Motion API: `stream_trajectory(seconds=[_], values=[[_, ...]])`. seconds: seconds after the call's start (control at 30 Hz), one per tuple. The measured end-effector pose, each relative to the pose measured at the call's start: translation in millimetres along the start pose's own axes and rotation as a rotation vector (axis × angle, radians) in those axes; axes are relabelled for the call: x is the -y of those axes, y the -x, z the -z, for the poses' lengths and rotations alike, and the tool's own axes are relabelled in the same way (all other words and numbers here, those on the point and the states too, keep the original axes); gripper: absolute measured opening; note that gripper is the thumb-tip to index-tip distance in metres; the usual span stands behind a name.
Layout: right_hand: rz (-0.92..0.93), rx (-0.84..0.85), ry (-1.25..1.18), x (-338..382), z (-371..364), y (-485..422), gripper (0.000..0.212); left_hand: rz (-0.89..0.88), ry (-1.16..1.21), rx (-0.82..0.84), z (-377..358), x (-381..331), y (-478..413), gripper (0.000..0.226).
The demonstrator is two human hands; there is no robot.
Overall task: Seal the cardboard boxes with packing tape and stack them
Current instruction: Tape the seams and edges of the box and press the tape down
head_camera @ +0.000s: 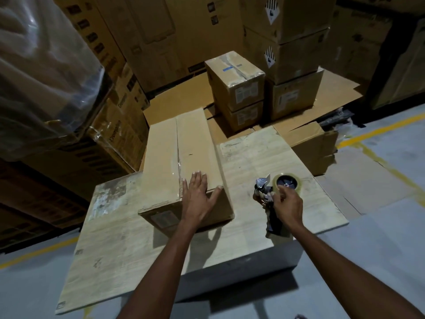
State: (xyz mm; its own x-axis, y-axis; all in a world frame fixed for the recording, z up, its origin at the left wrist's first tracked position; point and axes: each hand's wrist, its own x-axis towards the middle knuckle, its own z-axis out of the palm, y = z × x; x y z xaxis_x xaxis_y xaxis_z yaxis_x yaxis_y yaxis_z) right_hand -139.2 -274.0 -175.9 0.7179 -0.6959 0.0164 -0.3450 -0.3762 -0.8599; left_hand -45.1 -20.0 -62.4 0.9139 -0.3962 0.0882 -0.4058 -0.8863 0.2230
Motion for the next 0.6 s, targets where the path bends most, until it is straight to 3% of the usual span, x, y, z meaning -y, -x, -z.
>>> stream_trajectory(seconds=[0.2, 0.33, 0.47, 0.6], values=[[-0.254, -0.02, 0.075, -38.2, 7.5, -0.8, 0.035, 0.116, 0.005, 0.008, -6.7, -26.8, -12.8, 0.1], [-0.591, 0.096, -0.069, -35.8, 4.6, 1.2, 0.057, 0.169, -0.056, 0.004, -9.9, -33.8, -20.4, 0.111], [-0.945, 0.332, -0.67, -50.8, -15.9, -3.4, 0.069, 0.171, -0.148, 0.005, -14.9, -33.5, -22.7, 0.098], [-1.065, 0.477, -1.071, -45.6, -18.4, -5.0, 0.068, 0.18, -0.141, -0.005, -15.8, -32.4, -25.3, 0.103]])
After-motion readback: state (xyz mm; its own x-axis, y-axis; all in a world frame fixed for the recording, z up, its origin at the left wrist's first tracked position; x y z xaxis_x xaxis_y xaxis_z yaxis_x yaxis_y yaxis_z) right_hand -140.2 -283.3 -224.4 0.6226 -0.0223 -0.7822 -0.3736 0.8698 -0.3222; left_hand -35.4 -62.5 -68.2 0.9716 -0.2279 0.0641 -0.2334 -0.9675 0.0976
